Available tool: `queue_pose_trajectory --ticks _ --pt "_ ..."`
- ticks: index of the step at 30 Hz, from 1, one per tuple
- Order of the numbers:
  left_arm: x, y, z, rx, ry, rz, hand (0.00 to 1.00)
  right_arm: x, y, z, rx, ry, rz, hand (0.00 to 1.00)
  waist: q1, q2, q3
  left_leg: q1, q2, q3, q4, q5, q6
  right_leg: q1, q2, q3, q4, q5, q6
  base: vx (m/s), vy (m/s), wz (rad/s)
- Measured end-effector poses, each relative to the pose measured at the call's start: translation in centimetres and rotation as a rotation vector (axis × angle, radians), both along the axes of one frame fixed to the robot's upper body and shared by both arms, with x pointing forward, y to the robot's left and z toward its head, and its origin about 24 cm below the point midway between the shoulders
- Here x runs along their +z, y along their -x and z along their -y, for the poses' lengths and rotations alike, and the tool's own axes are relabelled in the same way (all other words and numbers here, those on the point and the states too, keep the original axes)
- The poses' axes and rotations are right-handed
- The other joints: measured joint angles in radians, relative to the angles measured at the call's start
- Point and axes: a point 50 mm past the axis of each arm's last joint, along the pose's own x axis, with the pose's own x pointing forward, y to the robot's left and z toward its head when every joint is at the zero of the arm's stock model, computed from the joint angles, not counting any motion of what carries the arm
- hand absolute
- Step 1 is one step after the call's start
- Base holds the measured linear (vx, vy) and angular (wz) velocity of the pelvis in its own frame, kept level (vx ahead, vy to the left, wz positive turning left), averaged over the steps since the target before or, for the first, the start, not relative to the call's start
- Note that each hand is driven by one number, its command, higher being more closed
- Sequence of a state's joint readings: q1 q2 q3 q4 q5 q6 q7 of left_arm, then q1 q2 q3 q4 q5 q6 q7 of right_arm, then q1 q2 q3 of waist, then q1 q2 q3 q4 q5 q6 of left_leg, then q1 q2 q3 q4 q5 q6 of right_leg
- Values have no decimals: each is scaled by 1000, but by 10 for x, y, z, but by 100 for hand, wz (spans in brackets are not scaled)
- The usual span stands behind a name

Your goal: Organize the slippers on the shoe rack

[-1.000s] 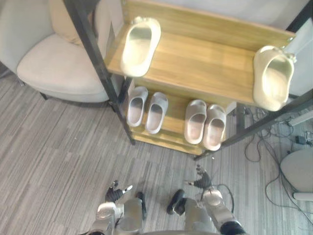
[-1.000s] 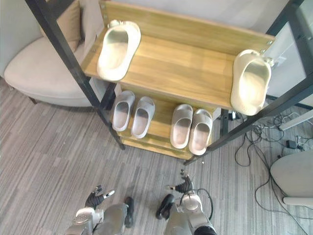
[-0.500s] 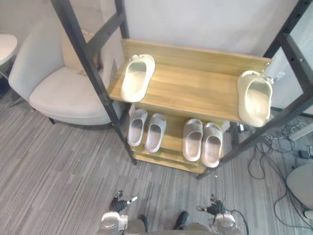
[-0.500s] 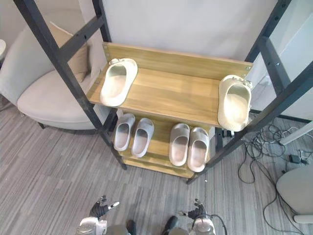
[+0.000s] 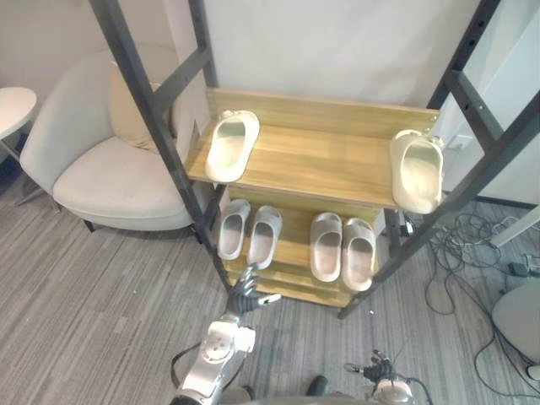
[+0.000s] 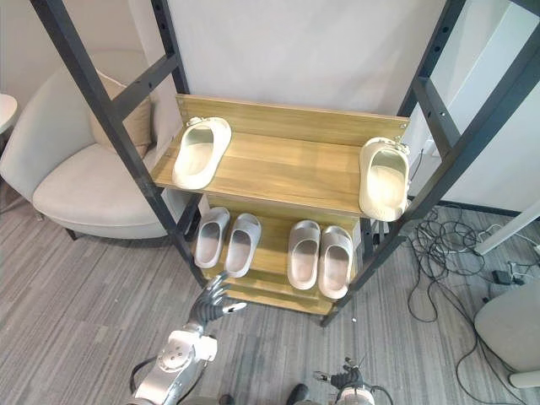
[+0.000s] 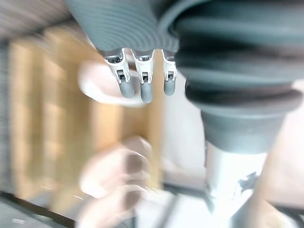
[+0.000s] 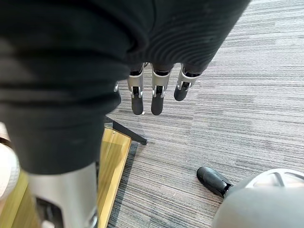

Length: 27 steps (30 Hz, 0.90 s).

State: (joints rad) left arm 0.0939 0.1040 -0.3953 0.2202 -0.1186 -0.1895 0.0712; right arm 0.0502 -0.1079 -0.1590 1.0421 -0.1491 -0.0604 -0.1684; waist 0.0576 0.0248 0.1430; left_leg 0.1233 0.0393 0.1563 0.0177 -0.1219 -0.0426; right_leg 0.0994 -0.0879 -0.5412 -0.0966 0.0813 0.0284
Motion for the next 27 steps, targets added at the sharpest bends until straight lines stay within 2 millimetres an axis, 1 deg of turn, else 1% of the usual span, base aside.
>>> queue_pose_trajectory --ticks 1,3,5,6,7,8,9,11,13,15,16,18,19,20,23,24,25,27 --pt "5 -1 2 -11 11 21 0 0 0 1 -1 1 -1 0 -1 3 -2 -1 0 0 0 1 1 -1 0 0 0 0 0 0 0 0" --pt "23 -3 10 -45 46 95 0 0 2 4 -3 7 -7 0 -3 14 -9 2 1 -1 -2 2 4 -1 3 0 0 -1 0 41 -18 0" --pt "35 -6 12 -48 71 146 0 0 2 6 -3 8 -8 0 -5 18 -12 2 1 -1 -4 3 4 -3 3 0 1 -1 0 67 -13 -1" --pt "49 -10 14 -50 95 205 0 0 2 6 -1 7 -8 0 -6 19 -12 9 0 -1 -5 3 4 -3 3 0 3 -1 0 76 -9 -1" --pt "55 -12 14 -49 108 232 0 0 2 6 0 6 -8 0 -6 19 -12 10 0 -1 -6 3 4 -3 3 0 3 -1 0 83 -6 -1" --pt "70 -18 15 -44 120 295 0 0 2 6 3 6 -9 0 -6 18 -12 17 -2 0 -11 3 4 0 3 0 3 -1 0 47 2 -1" --pt "79 -21 16 -44 126 334 0 0 2 6 7 7 -9 0 -7 18 -13 19 -3 0 -14 3 4 1 2 1 3 -1 0 36 6 -1" --pt "109 -31 15 -40 136 473 0 1 0 6 10 7 -5 0 -10 14 -15 19 -8 0 -15 3 5 1 -1 1 0 -1 0 0 0 0" --pt "128 -37 13 -28 118 568 0 1 -2 6 13 7 0 0 -11 11 -17 21 -12 0 -15 2 5 2 -4 2 0 0 1 0 0 0" --pt "143 -43 9 5 80 651 0 2 -4 5 18 6 4 0 -13 10 -17 22 -16 0 -15 2 6 3 -8 3 -1 2 2 0 0 0" --pt "145 -44 9 8 75 662 0 1 -3 5 21 7 1 0 -14 9 -18 22 -16 0 -14 2 7 2 -9 5 0 2 3 0 0 0" --pt "161 -48 7 30 13 754 0 1 -3 4 38 1 3 0 -14 5 -21 17 -18 2 -11 2 7 -2 -15 11 0 5 6 -9 -1 -2" --pt "163 -49 7 38 7 767 0 1 -3 4 39 0 3 0 -14 5 -21 17 -19 3 -11 2 7 -3 -15 13 0 6 6 -26 -11 -8" --pt "170 -52 5 57 -13 804 0 1 -3 5 45 -4 2 0 -14 5 -21 16 -20 10 -10 2 7 -6 -16 21 0 9 8 -47 -4 -20" --pt "187 -60 0 99 -50 870 0 2 -5 7 74 -2 1 0 -15 0 -29 -16 -21 27 2 2 7 -37 -18 39 0 20 3 -62 -15 -18" --pt "193 -65 -4 115 -69 894 0 3 -6 9 77 0 4 0 -16 -1 -29 -20 -22 29 0 6 12 -46 -16 42 0 25 -1 -41 -27 -7" --pt "193 -67 -7 125 -82 894 0 4 -6 9 77 1 4 0 -16 -1 -29 -18 -21 31 -1 6 13 -46 -16 44 0 25 -2 -47 -37 -14" --pt "190 -83 -30 213 -158 863 0 5 -8 13 80 10 12 0 -26 0 -29 -15 -20 45 -1 6 13 -50 -14 56 -1 29 -5 -66 -37 -17"
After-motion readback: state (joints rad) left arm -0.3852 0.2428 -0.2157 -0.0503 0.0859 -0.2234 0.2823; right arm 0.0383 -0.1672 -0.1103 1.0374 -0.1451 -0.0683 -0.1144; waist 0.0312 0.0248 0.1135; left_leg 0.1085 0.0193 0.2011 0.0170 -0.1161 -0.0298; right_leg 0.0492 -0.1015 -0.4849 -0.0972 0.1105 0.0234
